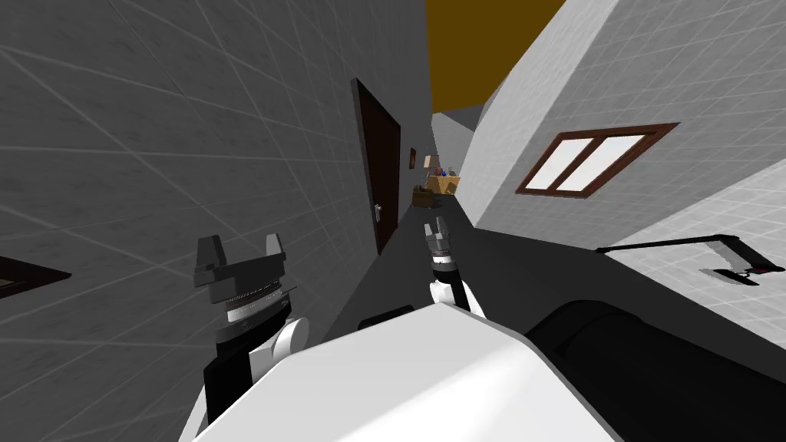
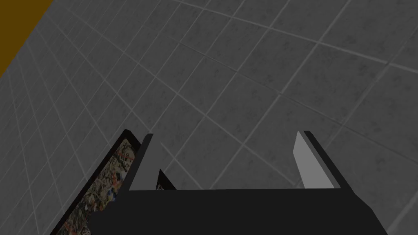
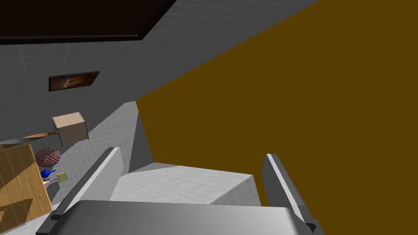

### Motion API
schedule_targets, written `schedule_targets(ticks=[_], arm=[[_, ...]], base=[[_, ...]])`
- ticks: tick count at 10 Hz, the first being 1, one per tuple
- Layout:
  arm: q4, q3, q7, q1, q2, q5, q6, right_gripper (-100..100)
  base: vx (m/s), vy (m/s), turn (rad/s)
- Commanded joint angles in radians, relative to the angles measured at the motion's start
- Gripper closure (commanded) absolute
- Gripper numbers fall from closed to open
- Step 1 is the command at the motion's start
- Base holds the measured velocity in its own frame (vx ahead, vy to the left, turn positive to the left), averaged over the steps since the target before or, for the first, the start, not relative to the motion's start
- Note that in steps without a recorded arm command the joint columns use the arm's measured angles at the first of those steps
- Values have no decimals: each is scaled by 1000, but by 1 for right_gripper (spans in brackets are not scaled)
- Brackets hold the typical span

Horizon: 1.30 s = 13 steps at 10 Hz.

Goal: Pull the door open

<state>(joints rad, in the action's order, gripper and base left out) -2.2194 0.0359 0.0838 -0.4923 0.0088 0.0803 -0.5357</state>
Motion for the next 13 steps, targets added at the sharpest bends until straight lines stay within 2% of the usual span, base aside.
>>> schedule_targets(ticks=[1,7,10,13], arm=[[19,-12,-22,2,-17,27,-2,-100],[98,-62,-114,10,-64,142,-11,-100],[147,-93,-170,16,-81,212,-16,-100],[182,-116,-211,19,-90,263,-20,-100]], base=[[132,-82,254],[162,-88,206],[150,-101,264],[138,-123,213]])
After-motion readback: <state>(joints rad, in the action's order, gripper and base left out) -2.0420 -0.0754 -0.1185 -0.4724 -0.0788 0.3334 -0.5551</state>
